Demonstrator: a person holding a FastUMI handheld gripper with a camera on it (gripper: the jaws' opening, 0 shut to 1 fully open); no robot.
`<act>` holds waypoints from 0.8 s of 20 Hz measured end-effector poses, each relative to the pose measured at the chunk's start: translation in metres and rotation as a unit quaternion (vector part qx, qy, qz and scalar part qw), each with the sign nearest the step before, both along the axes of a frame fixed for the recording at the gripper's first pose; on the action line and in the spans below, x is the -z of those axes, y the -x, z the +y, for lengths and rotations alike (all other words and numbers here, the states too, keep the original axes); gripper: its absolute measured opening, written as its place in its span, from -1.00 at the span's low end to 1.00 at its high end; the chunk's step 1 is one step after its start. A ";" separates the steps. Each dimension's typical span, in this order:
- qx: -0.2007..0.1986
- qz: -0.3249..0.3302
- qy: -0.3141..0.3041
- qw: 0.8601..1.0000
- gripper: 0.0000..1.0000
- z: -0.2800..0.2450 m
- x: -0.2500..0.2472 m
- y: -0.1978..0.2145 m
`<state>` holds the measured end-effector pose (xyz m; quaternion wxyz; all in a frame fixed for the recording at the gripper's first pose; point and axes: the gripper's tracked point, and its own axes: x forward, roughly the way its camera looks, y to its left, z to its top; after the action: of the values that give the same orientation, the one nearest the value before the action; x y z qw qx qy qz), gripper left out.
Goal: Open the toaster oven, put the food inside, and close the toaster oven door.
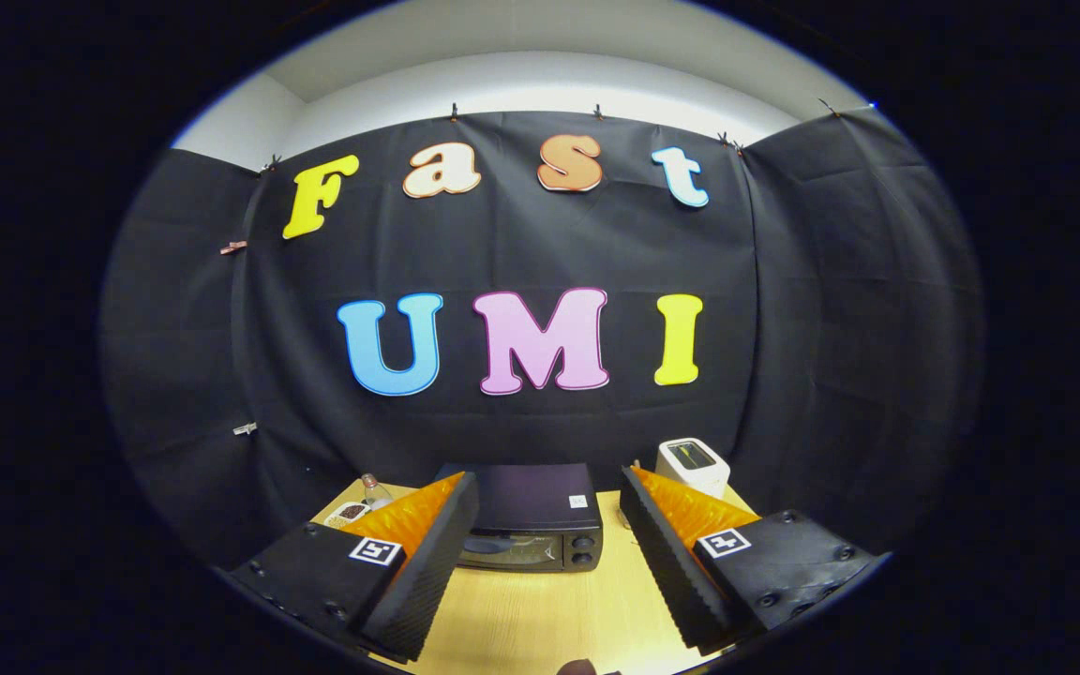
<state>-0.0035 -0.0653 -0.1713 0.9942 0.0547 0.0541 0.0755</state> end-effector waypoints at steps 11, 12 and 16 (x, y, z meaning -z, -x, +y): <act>0.040 -0.031 -0.034 0.998 0.97 -0.052 -0.027 0.020; 0.040 -0.030 -0.032 0.998 0.97 -0.052 -0.027 0.020; 0.034 -0.031 -0.032 0.998 0.97 -0.045 -0.028 0.023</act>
<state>-0.0261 -0.1103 -0.1429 0.9951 0.0859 0.0185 0.0446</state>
